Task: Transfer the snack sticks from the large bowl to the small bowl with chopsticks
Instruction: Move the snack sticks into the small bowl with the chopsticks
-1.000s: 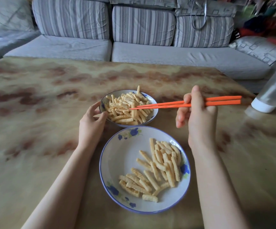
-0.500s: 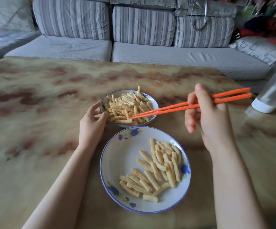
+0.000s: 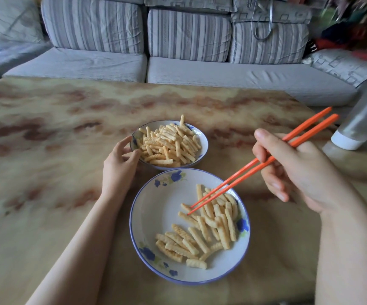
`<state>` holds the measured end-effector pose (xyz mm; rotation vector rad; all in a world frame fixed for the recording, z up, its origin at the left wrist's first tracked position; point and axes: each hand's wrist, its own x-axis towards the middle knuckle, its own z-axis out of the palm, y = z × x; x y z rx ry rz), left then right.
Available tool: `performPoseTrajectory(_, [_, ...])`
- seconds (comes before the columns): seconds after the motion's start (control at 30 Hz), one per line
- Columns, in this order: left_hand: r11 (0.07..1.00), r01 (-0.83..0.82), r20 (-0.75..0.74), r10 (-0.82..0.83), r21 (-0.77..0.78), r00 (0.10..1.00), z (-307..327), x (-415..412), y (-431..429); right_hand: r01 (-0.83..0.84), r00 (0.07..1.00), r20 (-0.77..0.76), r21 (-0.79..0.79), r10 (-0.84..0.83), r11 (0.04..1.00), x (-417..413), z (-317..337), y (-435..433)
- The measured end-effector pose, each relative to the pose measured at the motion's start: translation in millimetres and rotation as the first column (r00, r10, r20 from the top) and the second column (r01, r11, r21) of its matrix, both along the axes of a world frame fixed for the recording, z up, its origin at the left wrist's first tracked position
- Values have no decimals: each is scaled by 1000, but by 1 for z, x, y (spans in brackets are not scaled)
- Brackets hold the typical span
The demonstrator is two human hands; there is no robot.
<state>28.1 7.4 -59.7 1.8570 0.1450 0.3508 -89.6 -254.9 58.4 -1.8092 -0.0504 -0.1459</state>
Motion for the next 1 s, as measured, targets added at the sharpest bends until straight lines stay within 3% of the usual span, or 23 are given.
performPoseTrajectory(0.2, [1000, -3, 0, 3, 4, 1000, 0, -1, 0, 63, 998, 9, 47, -63, 997, 6, -5, 7])
performPoseTrajectory(0.33, [1000, -9, -2, 9, 10, 1000, 1, -1, -1, 121, 989, 62, 158, -132, 980, 11, -6, 11])
performPoseTrajectory(0.67, [1000, -7, -5, 7, 5, 1000, 0, -2, 0, 292, 909, 139, 459, -393, 839, 27, -13, 26])
performPoseTrajectory(0.83, [1000, -5, -6, 5, 0, 1000, 0, -1, -1, 348, 880, 151, 444, -451, 826, 36, -21, 39])
performPoseTrajectory(1.0, [1000, -7, -11, 6, -7, 1000, 0, 0, -1, 345, 903, 131, 347, -410, 872, 43, -33, 50])
